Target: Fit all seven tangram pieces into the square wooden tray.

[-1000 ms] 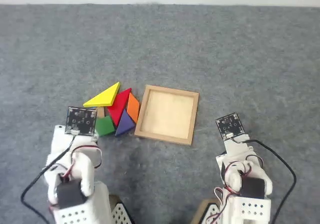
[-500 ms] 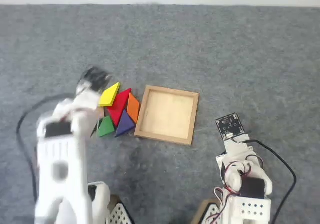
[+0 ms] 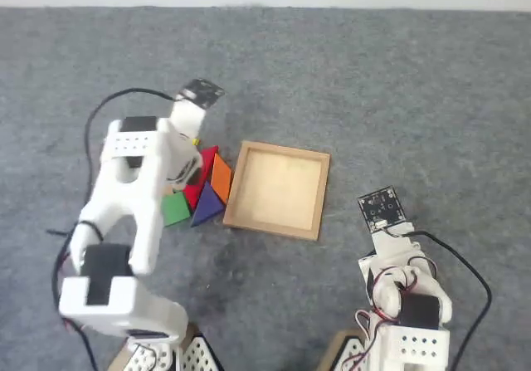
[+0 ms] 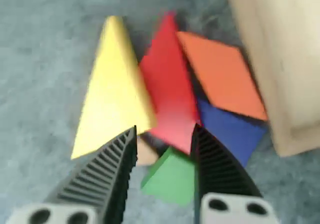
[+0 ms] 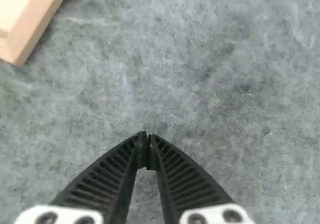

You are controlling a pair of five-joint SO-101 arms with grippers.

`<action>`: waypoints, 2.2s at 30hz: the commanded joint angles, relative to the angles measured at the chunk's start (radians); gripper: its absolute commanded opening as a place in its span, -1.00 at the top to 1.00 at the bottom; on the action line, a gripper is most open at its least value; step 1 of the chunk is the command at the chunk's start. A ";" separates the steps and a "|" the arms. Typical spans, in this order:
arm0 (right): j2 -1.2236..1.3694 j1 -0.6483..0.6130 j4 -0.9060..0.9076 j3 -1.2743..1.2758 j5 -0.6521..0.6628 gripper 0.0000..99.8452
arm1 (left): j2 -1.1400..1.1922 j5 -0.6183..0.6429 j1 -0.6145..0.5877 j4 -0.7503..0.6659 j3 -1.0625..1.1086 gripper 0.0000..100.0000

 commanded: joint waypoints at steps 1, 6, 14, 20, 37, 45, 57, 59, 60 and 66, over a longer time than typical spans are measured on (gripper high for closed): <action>-0.016 -0.004 0.001 0.017 0.008 0.98 | 0.043 -0.012 0.014 -0.075 -0.070 0.65; -0.016 -0.004 0.001 0.017 0.008 0.98 | 0.138 -0.020 -0.002 -0.078 -0.133 0.65; -0.016 -0.004 0.001 0.017 0.008 0.98 | 0.242 -0.063 -0.035 -0.081 -0.196 0.66; -0.016 -0.004 0.001 0.017 0.008 0.98 | 0.252 -0.097 -0.078 -0.078 -0.226 0.66; -0.016 -0.004 0.001 0.017 0.008 0.98 | 0.071 -0.054 -0.091 -0.025 -0.249 0.65; -0.016 -0.004 0.001 0.017 0.008 0.98 | 0.356 0.017 -0.118 0.138 -0.588 0.53; -0.016 -0.004 0.001 0.017 0.008 0.98 | 1.036 -0.074 -0.184 0.624 -1.411 0.56; -0.016 -0.002 0.001 0.017 0.008 0.98 | 1.051 -0.100 -0.190 0.626 -1.412 0.59; -0.016 -0.002 0.001 0.017 0.008 0.98 | 1.043 -0.104 -0.190 0.626 -1.403 0.60; -0.016 -0.004 0.001 0.017 0.008 0.98 | 0.944 -0.106 -0.166 0.626 -1.283 0.77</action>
